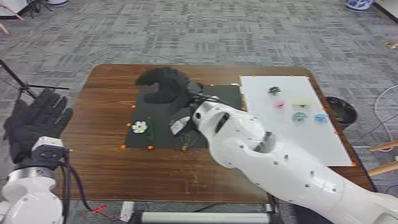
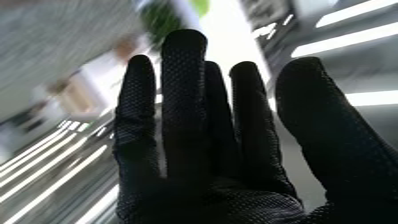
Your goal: Arrange flowers
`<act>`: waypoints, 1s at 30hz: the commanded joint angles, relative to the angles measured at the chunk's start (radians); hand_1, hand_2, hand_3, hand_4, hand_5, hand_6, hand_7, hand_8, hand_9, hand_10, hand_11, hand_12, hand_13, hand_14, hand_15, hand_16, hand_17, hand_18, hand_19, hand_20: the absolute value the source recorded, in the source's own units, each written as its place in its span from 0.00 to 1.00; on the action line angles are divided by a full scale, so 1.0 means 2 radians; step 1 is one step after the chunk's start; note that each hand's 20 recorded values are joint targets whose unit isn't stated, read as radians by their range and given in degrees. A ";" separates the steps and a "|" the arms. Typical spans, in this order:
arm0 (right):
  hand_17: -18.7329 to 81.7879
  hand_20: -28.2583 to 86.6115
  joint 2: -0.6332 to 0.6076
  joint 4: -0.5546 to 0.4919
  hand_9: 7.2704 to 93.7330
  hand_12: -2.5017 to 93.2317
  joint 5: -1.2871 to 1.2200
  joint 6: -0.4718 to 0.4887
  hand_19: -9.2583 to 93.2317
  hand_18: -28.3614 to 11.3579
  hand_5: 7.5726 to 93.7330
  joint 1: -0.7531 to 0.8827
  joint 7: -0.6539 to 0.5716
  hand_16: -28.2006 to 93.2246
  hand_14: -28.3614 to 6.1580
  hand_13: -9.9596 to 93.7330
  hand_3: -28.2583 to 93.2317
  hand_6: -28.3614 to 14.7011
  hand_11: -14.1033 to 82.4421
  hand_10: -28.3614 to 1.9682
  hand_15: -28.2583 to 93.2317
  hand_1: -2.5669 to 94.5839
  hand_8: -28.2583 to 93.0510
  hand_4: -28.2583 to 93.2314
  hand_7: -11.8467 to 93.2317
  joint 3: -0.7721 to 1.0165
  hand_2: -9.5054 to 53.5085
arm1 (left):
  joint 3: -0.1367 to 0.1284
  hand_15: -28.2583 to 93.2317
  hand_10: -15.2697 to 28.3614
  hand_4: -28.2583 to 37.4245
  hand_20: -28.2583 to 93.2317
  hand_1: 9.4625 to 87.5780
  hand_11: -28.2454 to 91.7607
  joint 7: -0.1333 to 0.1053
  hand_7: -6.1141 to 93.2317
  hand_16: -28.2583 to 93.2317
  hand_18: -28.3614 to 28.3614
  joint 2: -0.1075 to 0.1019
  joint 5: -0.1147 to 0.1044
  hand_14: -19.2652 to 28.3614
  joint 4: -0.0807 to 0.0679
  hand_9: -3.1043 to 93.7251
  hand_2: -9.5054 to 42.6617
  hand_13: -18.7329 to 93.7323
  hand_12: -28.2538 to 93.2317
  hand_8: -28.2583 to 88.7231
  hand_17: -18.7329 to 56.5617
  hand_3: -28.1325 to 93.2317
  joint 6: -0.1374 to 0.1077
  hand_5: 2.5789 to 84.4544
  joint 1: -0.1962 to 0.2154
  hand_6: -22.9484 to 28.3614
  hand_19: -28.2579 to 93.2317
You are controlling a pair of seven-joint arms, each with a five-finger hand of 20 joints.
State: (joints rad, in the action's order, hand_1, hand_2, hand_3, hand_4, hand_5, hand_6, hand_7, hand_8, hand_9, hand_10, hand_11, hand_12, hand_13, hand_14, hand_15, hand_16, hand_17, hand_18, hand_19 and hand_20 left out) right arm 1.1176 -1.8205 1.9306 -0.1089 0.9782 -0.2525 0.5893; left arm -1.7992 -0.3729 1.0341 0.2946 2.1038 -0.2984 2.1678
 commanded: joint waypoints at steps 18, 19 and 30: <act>0.43 0.44 -0.191 -0.032 0.49 0.18 0.026 0.062 0.69 0.26 0.49 0.256 -0.143 0.42 0.53 0.64 0.89 0.59 0.25 0.52 0.63 0.42 0.14 0.05 0.26 0.304 0.10 | 0.018 0.40 0.70 0.00 0.29 0.19 0.40 0.014 0.14 0.18 0.73 -0.038 -0.004 0.69 -0.006 0.38 0.61 0.38 0.29 0.17 0.14 0.71 -0.002 0.49 -0.045 0.65 0.52; 0.43 0.44 -0.195 -0.033 0.49 0.18 0.028 0.063 0.69 0.26 0.49 0.265 -0.145 0.42 0.53 0.64 0.89 0.59 0.25 0.52 0.64 0.42 0.14 0.05 0.25 0.312 0.10 | 0.017 0.40 0.70 0.00 0.29 0.19 0.40 0.014 0.14 0.18 0.74 -0.040 -0.003 0.69 -0.006 0.38 0.61 0.38 0.29 0.17 0.14 0.71 -0.002 0.49 -0.044 0.65 0.52; 0.44 0.46 -0.205 -0.022 0.46 0.18 0.064 0.042 0.74 0.23 0.48 0.278 -0.223 0.42 0.51 0.65 0.88 0.56 0.24 0.49 0.68 0.42 0.15 0.05 0.24 0.300 0.07 | 0.012 0.40 0.70 0.00 0.29 0.16 0.40 0.012 0.14 0.18 0.74 -0.037 -0.004 0.69 -0.001 0.38 0.59 0.38 0.29 0.17 0.14 0.75 -0.008 0.49 -0.029 0.65 0.52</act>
State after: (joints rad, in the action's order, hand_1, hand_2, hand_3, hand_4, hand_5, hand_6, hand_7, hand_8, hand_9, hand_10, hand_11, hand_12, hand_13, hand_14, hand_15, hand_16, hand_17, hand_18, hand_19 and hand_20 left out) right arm 0.7168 -1.8978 2.0510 0.0610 1.5490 -0.6284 1.2356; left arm -1.7684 -0.3478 0.9594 0.2895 2.0899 -0.3007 2.0831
